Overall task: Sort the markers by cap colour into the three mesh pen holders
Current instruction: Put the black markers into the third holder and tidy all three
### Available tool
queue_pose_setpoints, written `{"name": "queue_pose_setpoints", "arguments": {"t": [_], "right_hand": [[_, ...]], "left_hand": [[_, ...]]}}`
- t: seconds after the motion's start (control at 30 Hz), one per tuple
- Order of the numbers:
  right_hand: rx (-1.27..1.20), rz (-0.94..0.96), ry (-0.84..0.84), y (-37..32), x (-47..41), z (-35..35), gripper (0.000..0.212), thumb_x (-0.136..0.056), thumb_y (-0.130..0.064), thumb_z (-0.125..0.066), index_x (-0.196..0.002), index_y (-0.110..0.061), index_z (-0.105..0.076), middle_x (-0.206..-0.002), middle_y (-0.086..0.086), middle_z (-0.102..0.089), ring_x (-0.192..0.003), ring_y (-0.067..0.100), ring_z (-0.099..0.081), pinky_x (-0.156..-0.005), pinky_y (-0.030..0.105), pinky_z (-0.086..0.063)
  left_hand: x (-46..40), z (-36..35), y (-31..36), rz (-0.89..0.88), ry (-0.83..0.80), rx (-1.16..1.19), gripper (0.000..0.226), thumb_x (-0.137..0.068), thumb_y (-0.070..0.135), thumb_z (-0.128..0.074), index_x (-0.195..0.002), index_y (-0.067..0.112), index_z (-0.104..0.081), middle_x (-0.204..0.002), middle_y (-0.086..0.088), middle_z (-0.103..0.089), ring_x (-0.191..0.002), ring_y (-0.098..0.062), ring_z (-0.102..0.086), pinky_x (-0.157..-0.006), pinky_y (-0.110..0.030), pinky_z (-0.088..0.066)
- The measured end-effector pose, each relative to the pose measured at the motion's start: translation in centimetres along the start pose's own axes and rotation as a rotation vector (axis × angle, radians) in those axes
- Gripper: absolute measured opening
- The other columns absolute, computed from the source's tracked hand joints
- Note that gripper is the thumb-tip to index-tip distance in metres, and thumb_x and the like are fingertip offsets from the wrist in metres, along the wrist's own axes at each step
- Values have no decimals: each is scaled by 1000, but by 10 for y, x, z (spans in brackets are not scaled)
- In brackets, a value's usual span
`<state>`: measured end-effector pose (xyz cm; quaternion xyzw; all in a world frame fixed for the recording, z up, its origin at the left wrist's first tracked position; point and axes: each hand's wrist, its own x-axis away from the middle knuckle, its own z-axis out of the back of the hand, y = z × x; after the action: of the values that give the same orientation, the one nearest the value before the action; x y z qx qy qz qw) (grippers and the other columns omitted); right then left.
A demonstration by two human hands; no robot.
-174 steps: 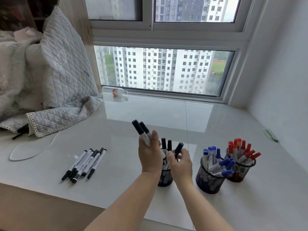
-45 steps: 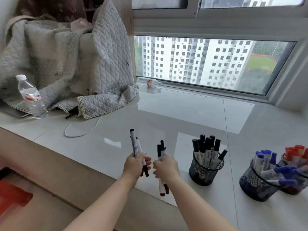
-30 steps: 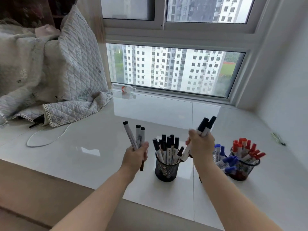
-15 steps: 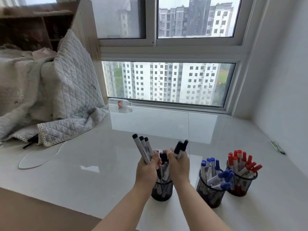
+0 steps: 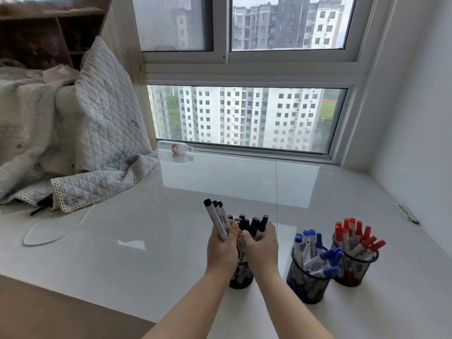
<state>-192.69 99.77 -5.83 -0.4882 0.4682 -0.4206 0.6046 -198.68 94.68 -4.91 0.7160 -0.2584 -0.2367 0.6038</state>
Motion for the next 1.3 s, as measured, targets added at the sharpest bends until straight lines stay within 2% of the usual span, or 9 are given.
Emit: {"name": "queue_pose_setpoints", "arguments": {"t": [0.1,0.2,0.4,0.6,0.73,0.93,1.0,1.2,1.3], "right_hand": [[38,-4,-19,-4,-1,3,19,-79,-11,-61,-78,-20,-45,-68,-2,-53,-60,15,-50,-55,26,-39],[78,34,-45,-5,4,9,28,-82,-15,-61,-98,-30,-43,-76,-4,-60,-68,14,-59,-59,26,-44],[176,91,-87,-5,7,17,52,-80,-18,-62,-115,-44,-33,-66,7,-65,-52,20,-57,-57,36,-50],[289,175,-96,-5,5,26,59,-79,-22,-63,-120,-40,-25,-57,8,-61,-51,22,-58,-48,30,-45],[329,207,-110,-6,6,32,57,-79,-21,-63,-120,-37,-27,-50,1,-52,-46,20,-52,-48,31,-45],[413,251,-113,-5,13,41,52,-80,-23,-63,-116,-35,-28,-44,-6,-39,-37,10,-37,-42,26,-37],[422,253,-102,-5,16,43,51,-80,-24,-63,-116,-33,-28,-44,-6,-41,-38,10,-40,-43,24,-37],[424,220,-114,-6,20,46,46,-82,-26,-62,-116,-28,-32,-64,3,-66,-58,17,-61,-58,30,-48],[478,239,-114,-11,21,49,48,-82,-30,-62,-119,-28,-32,-62,-3,-63,-54,12,-58,-50,14,-38]], "left_hand": [[-2,-4,-2,-61,5,-113,4,-88,18,-60,-89,18,-56,-79,-3,-64,-71,-18,-62,-67,-30,-51],[-3,-6,-2,-92,52,-176,10,-84,17,-63,-82,19,-53,-73,-2,-62,-68,-19,-61,-62,-27,-50],[-7,-9,5,-65,69,-3,13,-86,25,-63,-94,18,-56,-84,2,-63,-81,-18,-61,-78,-35,-48],[-13,-10,4,-145,166,-32,15,-89,30,-56,-91,16,-51,-76,1,-60,-69,-11,-60,-65,-25,-44],[-11,-5,0,-212,199,-64,22,-91,27,-55,-108,26,-42,-78,1,-64,-57,1,-63,-54,-11,-47],[-7,5,-2,-302,201,-189,45,-91,24,-55,-129,26,-32,-76,8,-64,-64,-6,-65,-58,-18,-49],[-3,4,-3,-284,189,-172,44,-91,24,-55,-129,27,-32,-73,4,-63,-57,0,-61,-51,-12,-46],[16,-10,-8,-373,105,-247,25,-91,20,-55,-109,27,-40,-80,17,-60,-73,7,-59,-61,-3,-40],[18,-10,-9,-385,36,-313,16,-92,21,-54,-95,24,-39,-79,6,-61,-69,-5,-60,-61,-19,-45]]}}
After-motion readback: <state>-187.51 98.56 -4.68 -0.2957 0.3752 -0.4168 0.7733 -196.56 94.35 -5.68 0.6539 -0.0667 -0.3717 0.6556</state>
